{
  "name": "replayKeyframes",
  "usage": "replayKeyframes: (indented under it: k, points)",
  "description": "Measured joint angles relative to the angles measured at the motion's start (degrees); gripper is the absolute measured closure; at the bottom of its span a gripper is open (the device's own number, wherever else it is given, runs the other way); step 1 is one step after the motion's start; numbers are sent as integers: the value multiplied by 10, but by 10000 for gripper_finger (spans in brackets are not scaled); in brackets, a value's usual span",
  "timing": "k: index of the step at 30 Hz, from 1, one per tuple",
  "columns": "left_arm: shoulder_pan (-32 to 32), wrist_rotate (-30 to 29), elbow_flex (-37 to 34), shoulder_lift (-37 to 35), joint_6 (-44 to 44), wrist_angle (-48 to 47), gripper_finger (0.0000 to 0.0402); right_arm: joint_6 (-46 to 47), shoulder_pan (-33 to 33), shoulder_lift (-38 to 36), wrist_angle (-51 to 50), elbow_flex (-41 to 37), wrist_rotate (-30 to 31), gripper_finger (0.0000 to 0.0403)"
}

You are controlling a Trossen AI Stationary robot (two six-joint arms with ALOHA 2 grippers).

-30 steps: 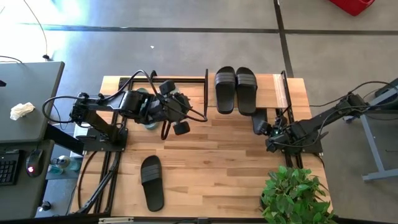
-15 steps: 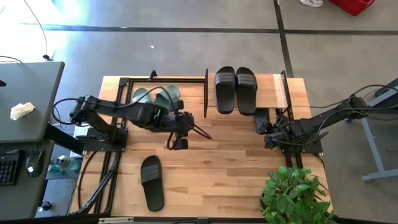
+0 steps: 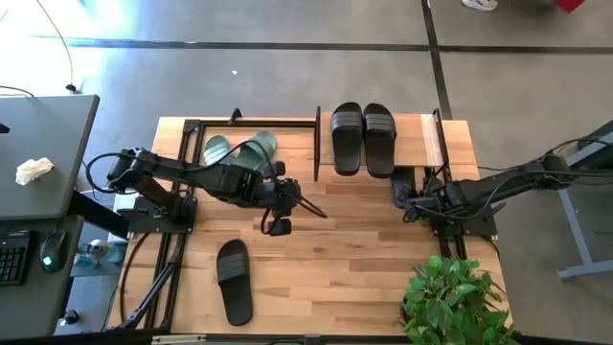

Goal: Pick and place slides into the shelf
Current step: Put the black slipper under the shelf

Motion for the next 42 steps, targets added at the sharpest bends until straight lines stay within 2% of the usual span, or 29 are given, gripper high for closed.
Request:
replayKeyframes:
  k: [7,20,26,33,37,42]
  points:
    - [0,0,0,0,1,21,287,-30,-25,0,7,1,-32,315]
    - [0,0,0,-1,17,21,286,-36,-27,0,7,1,-31,315]
    - [0,0,0,-1,22,21,286,-95,-27,0,10,1,-43,315]
    - [0,1,1,-1,31,21,286,-79,-27,0,10,1,-49,314]
    - [0,22,1,-1,33,22,286,-67,-27,0,11,1,-65,295]
    - [0,27,1,-1,37,30,286,-27,-27,1,11,1,-69,240]
